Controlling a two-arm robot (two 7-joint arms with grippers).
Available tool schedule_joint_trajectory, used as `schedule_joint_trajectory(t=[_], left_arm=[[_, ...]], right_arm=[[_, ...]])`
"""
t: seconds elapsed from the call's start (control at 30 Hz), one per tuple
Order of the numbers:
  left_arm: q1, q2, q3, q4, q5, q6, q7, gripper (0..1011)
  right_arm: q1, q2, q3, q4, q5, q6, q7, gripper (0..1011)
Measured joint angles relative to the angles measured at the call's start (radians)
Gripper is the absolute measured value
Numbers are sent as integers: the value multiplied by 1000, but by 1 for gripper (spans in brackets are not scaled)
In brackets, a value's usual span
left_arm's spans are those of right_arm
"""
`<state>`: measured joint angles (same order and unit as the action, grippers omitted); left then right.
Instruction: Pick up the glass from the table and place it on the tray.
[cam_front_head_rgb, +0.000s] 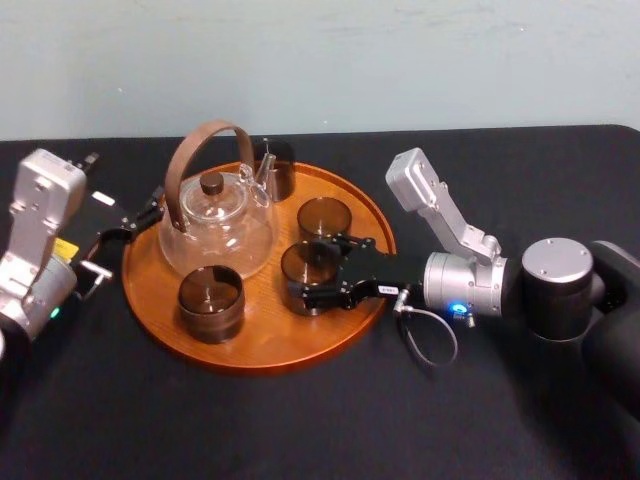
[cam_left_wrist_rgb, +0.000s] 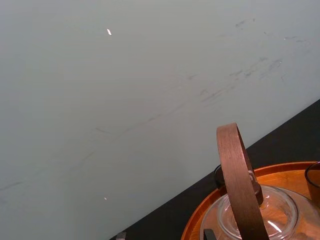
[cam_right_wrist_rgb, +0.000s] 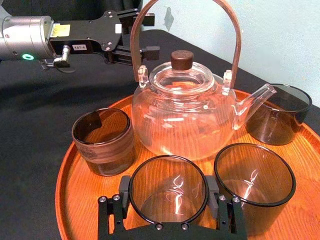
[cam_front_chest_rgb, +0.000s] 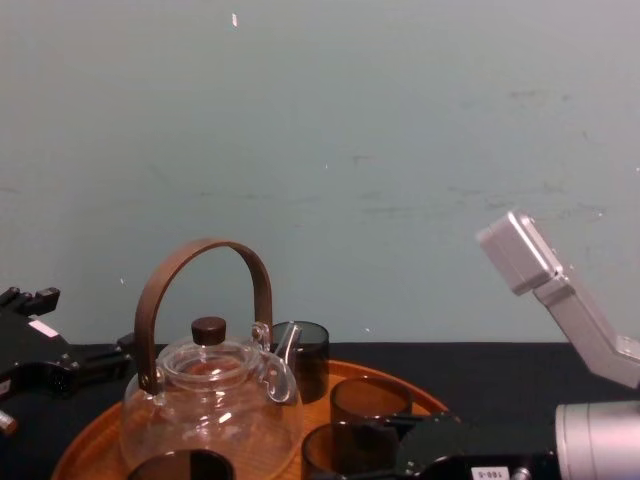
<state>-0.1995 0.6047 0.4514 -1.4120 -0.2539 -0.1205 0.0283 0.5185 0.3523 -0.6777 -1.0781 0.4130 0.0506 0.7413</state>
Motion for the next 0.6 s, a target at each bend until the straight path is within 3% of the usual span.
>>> schedule_joint_trajectory(t=[0.17,0.33,0.6], left_arm=[[0,0,0,0,0,0,0,1001],[0,0,0,0,0,0,0,1002],[0,0,0,0,0,0,0,1001]], right_arm=[[0,0,0,0,1,1,0,908],[-1,0,0,-1,1,1,0,1002],[-1,0,1,-1,2,2,1,1002]])
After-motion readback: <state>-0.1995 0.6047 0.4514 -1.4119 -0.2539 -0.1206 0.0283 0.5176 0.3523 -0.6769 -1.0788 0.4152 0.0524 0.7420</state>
